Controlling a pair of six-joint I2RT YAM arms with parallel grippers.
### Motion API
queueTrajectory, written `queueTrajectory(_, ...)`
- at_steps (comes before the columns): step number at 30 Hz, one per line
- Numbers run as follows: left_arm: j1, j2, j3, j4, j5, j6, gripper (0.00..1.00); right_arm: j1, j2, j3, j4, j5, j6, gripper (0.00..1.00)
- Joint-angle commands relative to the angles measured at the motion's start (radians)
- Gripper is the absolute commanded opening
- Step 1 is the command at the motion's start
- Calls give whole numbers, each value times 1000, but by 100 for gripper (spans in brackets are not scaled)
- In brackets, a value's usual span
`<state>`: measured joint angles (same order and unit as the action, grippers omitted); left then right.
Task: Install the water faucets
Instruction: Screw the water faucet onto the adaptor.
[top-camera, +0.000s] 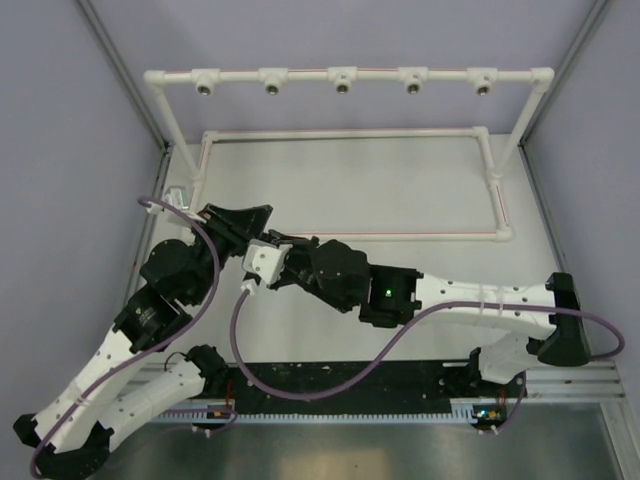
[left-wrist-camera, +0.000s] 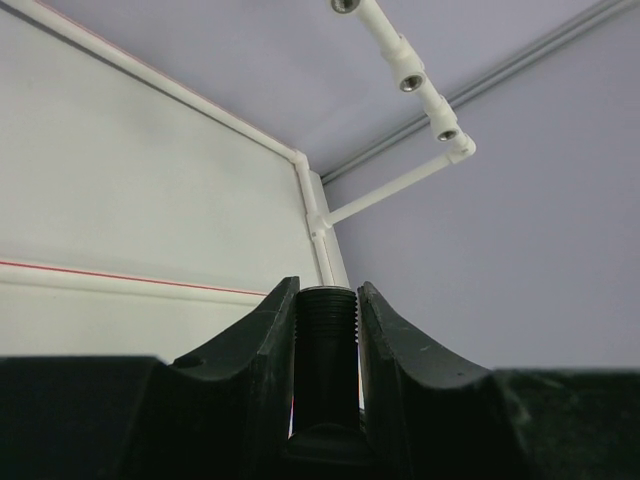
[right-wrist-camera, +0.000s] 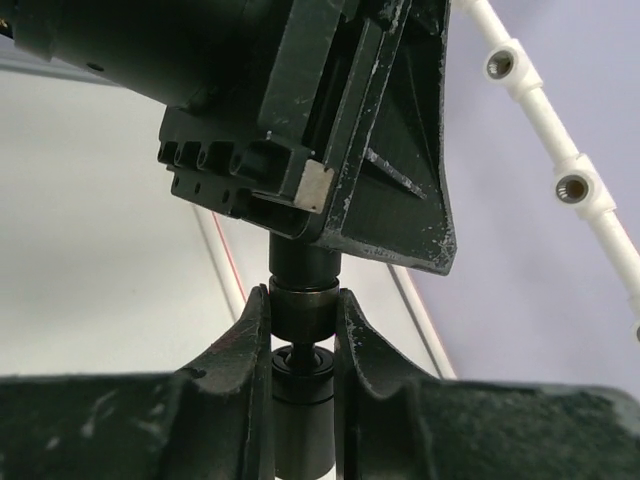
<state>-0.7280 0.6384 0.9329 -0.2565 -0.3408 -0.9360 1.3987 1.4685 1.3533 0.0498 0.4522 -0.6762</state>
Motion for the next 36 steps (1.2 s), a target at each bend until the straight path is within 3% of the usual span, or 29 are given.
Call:
queueTrajectory(1,-4,-46,-28,224,149,87,0,5,15,119,-166,-56,68,0)
queueTrajectory(6,-4,-97,-89,313,259,127,0,-62,-14,156,-280,-323,271,0)
queueTrajectory(13,-4,-108,-189,542,557,151,0,-256,-71,126,-257,-856,568,0)
queueTrajectory(18,-4,-56,-226,759,796,95,0,-391,-92,55,-108,-1186,802,0)
queueTrajectory(22,-4,1,-232,910,985,39,0,-475,-100,-37,120,-1378,1038,0)
queueTrajectory(26,-4,21,-229,971,1053,12,0,-506,-135,-92,214,-1410,1057,0)
queueTrajectory(27,-4,11,-230,956,1040,23,0,-510,-151,-98,199,-1391,1023,14)
queueTrajectory(29,-4,-19,-226,861,961,72,0,-510,-192,-102,136,-1324,939,39)
queueTrajectory(30,-5,-34,-215,793,910,97,0,-509,-210,-109,121,-1289,907,44)
queueTrajectory(36,-5,-79,-108,441,539,164,0,-495,-315,-135,7,-979,693,53)
